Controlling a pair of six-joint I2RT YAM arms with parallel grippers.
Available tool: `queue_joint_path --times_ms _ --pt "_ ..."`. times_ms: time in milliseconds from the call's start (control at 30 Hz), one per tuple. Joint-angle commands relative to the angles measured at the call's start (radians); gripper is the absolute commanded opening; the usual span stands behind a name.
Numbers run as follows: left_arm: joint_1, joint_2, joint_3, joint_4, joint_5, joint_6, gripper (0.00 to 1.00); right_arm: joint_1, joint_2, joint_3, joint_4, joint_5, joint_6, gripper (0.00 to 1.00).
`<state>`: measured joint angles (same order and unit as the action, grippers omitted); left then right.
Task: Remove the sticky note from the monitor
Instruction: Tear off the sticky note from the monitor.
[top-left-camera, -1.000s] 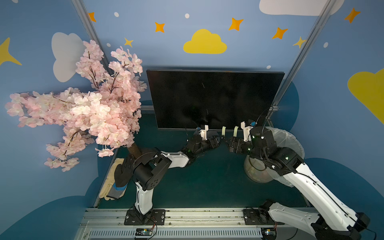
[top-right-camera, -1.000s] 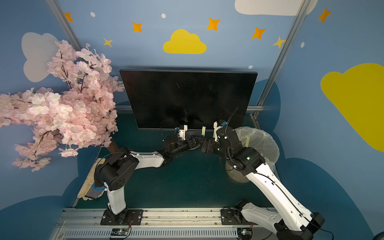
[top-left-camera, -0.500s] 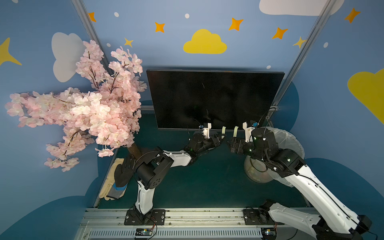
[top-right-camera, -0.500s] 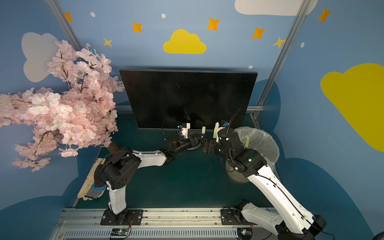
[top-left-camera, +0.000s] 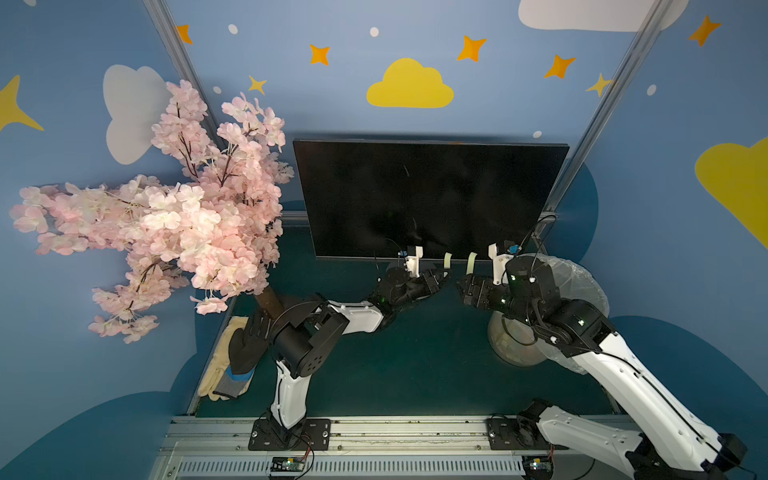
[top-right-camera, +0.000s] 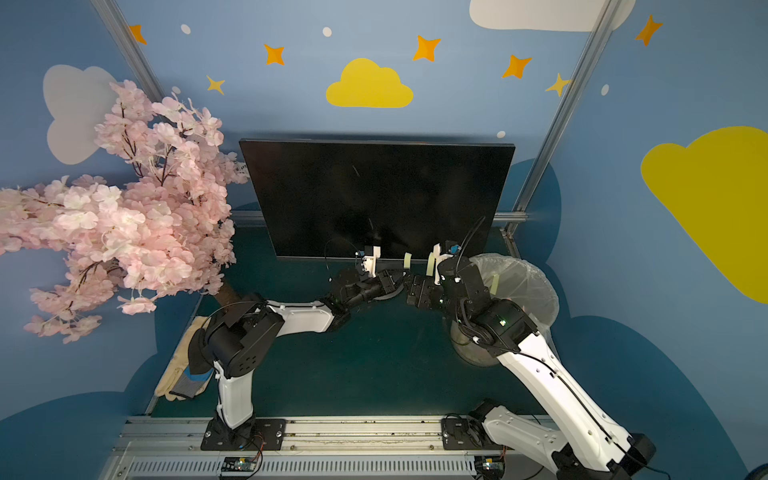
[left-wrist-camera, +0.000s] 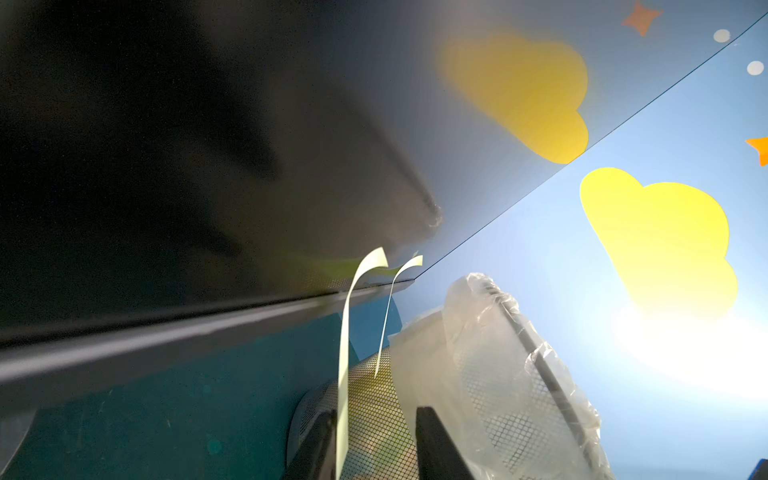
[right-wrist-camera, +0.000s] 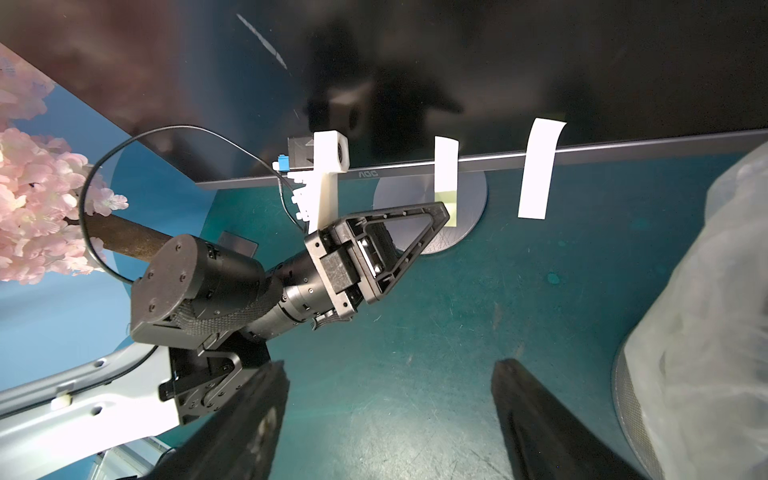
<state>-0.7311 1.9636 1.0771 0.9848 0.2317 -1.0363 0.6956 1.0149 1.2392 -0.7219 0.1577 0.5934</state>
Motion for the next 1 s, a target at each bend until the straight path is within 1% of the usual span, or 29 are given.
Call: queue_joint_path --times_ms 0,367,433,533,767,967 --pt "0.015 0.03 0.009 0.002 -0.026 -0.026 0.33 0.001 -0.017 -0.01 -0.011 0.018 -0.012 0.83" --pt "0.013 0.024 -0.006 0.007 -0.025 -0.028 0.2 -0.005 -0.025 -0.018 -0.017 0.025 -0.012 0.83" --pt "0.013 0.021 -0.009 0.008 -0.025 -0.028 0.15 -0.008 -0.029 -0.021 -0.019 0.029 -0.012 0.83" --pt "0.012 0.015 -0.013 0.007 -0.026 -0.029 0.03 -0.014 -0.037 -0.024 -0.022 0.034 -0.011 0.83" --pt "-0.002 -0.005 -0.025 0.001 -0.023 -0.036 0.03 -0.034 -0.059 -0.036 -0.03 0.041 -0.01 0.83" --pt "-0.03 -0.051 -0.052 -0.012 -0.027 -0.043 0.03 -0.065 -0.088 -0.053 -0.037 0.044 -0.008 0.83"
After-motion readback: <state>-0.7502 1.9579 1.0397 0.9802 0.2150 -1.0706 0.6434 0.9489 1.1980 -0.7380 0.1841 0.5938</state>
